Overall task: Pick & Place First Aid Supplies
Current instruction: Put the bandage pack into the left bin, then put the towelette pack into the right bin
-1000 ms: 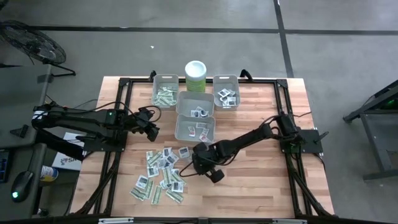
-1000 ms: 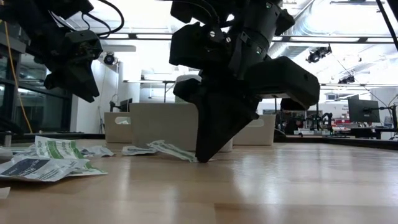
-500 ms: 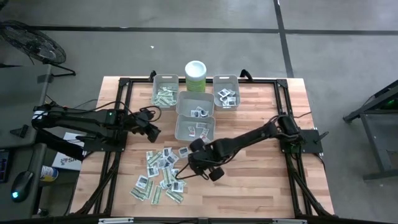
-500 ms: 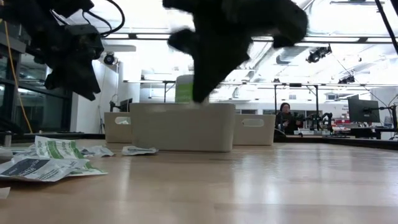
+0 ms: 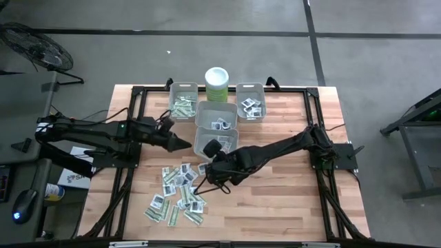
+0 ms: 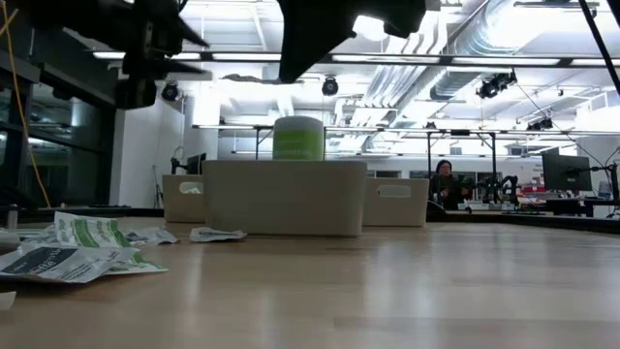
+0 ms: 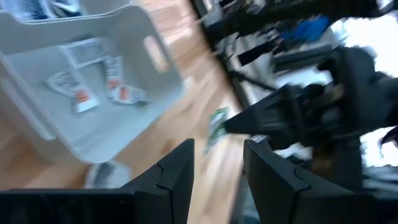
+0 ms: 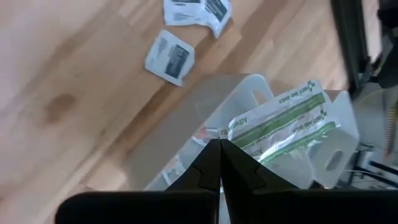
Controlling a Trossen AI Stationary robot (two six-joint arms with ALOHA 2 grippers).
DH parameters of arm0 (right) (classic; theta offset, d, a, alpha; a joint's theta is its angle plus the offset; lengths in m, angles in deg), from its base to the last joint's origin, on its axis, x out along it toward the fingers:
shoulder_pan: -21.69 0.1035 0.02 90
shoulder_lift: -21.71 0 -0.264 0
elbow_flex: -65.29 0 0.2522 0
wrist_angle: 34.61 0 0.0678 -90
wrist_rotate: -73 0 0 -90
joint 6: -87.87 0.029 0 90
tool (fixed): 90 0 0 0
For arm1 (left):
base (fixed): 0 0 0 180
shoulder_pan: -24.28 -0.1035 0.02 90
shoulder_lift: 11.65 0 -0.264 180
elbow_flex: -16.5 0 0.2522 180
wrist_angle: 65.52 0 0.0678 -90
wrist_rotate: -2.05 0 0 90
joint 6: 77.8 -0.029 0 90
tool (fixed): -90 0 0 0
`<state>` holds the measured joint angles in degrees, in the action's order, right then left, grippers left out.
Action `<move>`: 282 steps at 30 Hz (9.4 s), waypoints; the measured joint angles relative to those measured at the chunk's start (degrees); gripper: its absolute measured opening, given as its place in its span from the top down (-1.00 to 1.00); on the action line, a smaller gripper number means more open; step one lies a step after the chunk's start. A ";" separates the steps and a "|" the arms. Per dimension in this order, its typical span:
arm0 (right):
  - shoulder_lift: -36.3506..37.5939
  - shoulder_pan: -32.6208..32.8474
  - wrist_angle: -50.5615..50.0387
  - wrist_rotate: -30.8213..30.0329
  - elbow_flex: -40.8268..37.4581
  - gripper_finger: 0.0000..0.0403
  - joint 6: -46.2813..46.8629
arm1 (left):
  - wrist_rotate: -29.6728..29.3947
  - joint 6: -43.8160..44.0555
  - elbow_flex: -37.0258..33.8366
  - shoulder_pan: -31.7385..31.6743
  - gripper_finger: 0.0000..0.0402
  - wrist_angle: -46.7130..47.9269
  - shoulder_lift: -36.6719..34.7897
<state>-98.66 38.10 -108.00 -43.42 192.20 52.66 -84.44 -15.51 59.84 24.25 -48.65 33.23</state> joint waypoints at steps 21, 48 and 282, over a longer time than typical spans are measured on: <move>0.07 -1.07 6.70 1.96 0.14 1.00 -6.81 | 0.00 4.99 0.00 0.04 0.31 -2.48 5.27; 0.10 -3.70 10.71 3.20 0.14 1.00 -5.79 | 3.42 -0.68 0.00 0.05 0.95 -3.00 5.68; 49.34 5.87 1.16 -5.94 -43.58 0.97 75.17 | -25.33 16.21 0.04 20.63 -0.04 -13.57 43.06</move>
<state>-49.32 43.97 -106.85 -49.36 148.63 127.83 -109.77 0.70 59.89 44.88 -62.22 76.29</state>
